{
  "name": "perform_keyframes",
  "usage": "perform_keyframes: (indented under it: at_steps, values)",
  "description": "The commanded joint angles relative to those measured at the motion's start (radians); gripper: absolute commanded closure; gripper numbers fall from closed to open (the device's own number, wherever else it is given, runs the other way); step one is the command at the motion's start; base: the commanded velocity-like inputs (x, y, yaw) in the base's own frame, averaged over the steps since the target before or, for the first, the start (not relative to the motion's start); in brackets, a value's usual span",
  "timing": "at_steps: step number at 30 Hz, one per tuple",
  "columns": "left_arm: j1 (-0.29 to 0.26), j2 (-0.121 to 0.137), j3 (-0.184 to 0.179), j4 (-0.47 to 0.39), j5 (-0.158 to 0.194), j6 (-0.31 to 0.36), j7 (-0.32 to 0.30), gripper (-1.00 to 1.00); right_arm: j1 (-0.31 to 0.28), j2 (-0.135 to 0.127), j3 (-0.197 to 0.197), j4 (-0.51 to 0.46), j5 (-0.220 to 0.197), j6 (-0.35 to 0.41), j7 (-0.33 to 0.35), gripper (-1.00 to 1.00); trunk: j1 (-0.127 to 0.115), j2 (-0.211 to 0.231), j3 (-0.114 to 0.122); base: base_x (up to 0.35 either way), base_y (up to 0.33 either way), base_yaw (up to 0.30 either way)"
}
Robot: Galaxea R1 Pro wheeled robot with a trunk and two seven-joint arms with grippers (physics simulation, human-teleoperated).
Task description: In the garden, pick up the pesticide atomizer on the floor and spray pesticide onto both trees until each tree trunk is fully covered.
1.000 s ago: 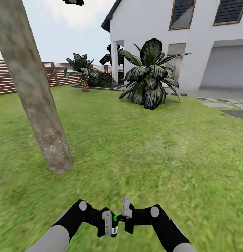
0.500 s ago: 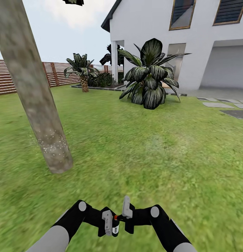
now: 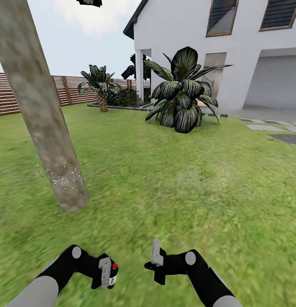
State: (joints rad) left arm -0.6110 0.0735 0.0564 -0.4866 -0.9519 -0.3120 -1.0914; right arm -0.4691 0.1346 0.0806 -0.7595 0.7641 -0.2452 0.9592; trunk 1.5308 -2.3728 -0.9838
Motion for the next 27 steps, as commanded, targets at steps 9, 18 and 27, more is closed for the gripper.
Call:
perform_keyframes:
  at_steps: [9, 18, 27]
  values:
    - [0.009, 0.116, 0.018, -0.001, 0.003, -0.001, -0.002, 1.0, 0.0, 0.0, -0.001, 0.0, 0.007, -0.006, 0.0, -1.0, 0.0, 0.0, -0.001, 0.0, 0.0, 0.0]
    - [0.013, 0.119, 0.203, 0.068, 0.045, 0.004, 0.408, 1.0, 0.0, -0.04, -0.077, 0.153, 0.006, -0.008, -0.22, -1.0, 0.0, 0.0, -0.001, 0.0, 0.0, 0.0]
    - [0.11, 0.116, 0.587, 0.259, 0.274, -0.016, 0.839, 1.0, 0.014, -0.08, -0.473, 0.484, 0.006, -0.173, -0.83, -1.0, 0.0, 0.0, -0.001, 0.0, 0.0, 0.0]
